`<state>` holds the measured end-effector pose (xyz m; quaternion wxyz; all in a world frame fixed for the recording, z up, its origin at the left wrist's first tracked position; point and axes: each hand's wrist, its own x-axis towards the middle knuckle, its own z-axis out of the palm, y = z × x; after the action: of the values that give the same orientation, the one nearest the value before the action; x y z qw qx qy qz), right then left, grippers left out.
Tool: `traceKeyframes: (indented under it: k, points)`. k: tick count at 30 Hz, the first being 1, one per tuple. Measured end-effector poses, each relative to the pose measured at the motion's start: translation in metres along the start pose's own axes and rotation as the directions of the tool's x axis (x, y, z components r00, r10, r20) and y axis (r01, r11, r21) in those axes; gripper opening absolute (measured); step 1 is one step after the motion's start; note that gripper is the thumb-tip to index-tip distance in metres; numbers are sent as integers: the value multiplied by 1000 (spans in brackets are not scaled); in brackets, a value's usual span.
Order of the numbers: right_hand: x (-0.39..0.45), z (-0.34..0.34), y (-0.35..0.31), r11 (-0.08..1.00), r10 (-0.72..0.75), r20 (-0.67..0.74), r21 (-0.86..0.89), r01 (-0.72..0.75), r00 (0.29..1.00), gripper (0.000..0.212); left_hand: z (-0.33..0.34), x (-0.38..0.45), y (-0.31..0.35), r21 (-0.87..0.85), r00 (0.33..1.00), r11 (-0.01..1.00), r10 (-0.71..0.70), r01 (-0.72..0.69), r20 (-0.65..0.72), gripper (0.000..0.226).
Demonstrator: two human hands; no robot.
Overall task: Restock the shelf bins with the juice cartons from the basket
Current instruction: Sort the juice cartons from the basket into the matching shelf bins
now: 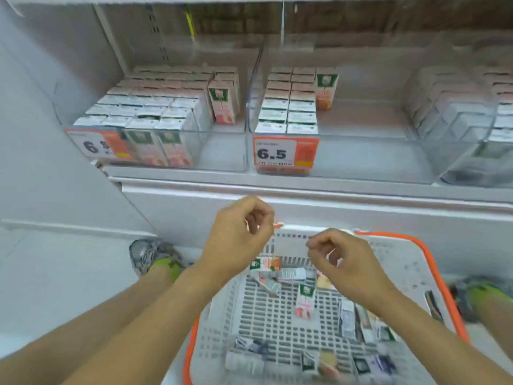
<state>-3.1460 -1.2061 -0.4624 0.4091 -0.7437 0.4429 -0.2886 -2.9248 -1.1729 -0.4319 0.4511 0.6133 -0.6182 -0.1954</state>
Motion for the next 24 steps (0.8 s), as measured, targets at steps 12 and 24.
traceKeyframes:
  k: [12, 24]
  points:
    - [-76, 24, 181, 800, 597, 346, -313, -511, 723, 16, 143, -135, -142, 415, 430, 777, -615, 474, 661, 14]
    - [-91, 91, 204, 743, 653, 579, -615, -265, 488, 66, 124, -157, -208, 516, 270, 642, -737, 567, 620, 23]
